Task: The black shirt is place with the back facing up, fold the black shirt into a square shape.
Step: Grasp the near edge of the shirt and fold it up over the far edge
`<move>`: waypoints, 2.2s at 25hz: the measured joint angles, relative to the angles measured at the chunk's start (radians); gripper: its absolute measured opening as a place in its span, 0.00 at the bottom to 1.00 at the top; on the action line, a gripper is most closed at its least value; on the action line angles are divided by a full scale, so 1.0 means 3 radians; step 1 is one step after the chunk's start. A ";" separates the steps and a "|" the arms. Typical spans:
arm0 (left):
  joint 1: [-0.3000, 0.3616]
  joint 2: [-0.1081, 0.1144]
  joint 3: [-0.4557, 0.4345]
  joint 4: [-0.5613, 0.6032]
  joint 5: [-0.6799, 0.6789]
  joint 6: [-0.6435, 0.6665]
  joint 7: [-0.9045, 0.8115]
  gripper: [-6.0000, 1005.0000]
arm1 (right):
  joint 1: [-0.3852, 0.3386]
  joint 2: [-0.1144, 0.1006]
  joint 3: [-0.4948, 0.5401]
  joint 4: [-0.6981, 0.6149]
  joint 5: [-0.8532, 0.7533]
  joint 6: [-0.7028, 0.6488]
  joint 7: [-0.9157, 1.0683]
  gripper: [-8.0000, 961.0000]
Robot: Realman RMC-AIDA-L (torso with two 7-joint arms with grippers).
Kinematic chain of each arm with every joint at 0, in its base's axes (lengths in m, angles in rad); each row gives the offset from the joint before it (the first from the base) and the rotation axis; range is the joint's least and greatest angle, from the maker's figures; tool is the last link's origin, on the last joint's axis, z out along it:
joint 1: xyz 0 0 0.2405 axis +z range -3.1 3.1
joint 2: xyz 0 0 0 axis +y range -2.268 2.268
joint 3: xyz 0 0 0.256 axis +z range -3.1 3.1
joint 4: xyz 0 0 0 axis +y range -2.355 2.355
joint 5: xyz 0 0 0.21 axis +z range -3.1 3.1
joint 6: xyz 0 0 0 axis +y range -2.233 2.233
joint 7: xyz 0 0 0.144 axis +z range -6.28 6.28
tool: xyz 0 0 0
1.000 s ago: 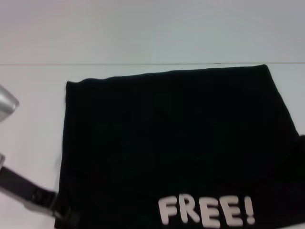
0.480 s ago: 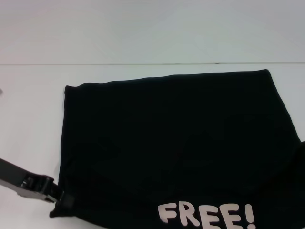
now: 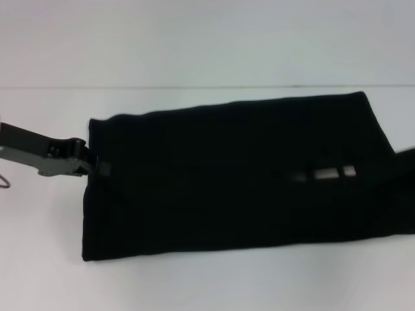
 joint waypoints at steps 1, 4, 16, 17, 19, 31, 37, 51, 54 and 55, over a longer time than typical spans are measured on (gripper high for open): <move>-0.0012 0.0000 0.0048 -0.0049 0.0019 -0.0153 -0.0049 0.05 | 0.0035 -0.0009 -0.0004 0.0119 0.0003 0.0135 -0.0002 0.09; -0.0013 -0.0032 0.0241 -0.0155 0.0033 -0.0628 -0.0200 0.05 | 0.0131 -0.0005 -0.0065 0.0561 -0.0001 0.0732 -0.0018 0.09; -0.0063 -0.0136 0.0369 -0.0119 -0.0109 -0.1271 -0.0375 0.05 | 0.0252 0.0151 -0.0221 0.0729 0.0191 0.1645 0.0157 0.09; -0.0072 -0.0128 0.0368 -0.0115 -0.0135 -0.1277 -0.0387 0.05 | 0.0268 0.0150 -0.0225 0.0693 0.0225 0.1649 0.0174 0.09; -0.0127 -0.0095 0.0379 -0.0120 -0.0178 -0.1361 -0.0438 0.05 | 0.0330 0.0140 -0.0232 0.0655 0.0240 0.1701 0.0196 0.09; -0.0233 -0.0253 0.0758 -0.0421 -0.0093 -0.2508 -0.0538 0.05 | 0.0540 0.0374 -0.0857 0.1373 0.0224 0.3420 0.0204 0.09; -0.0235 -0.0259 0.0770 -0.0462 -0.0091 -0.2693 -0.0543 0.05 | 0.0556 0.0444 -0.0877 0.1394 0.0242 0.3678 0.0192 0.09; -0.0231 -0.0317 0.0794 -0.0504 -0.0100 -0.2943 -0.0416 0.05 | 0.0692 0.0500 -0.1013 0.1550 0.0243 0.4010 0.0194 0.09; -0.0265 -0.0325 0.0794 -0.0570 -0.0108 -0.3038 -0.0381 0.05 | 0.0708 0.0491 -0.1038 0.1580 0.0240 0.4030 0.0143 0.09; -0.0290 -0.0326 0.0795 -0.0625 -0.0106 -0.3103 -0.0381 0.05 | 0.0721 0.0486 -0.1050 0.1596 0.0240 0.4042 0.0110 0.09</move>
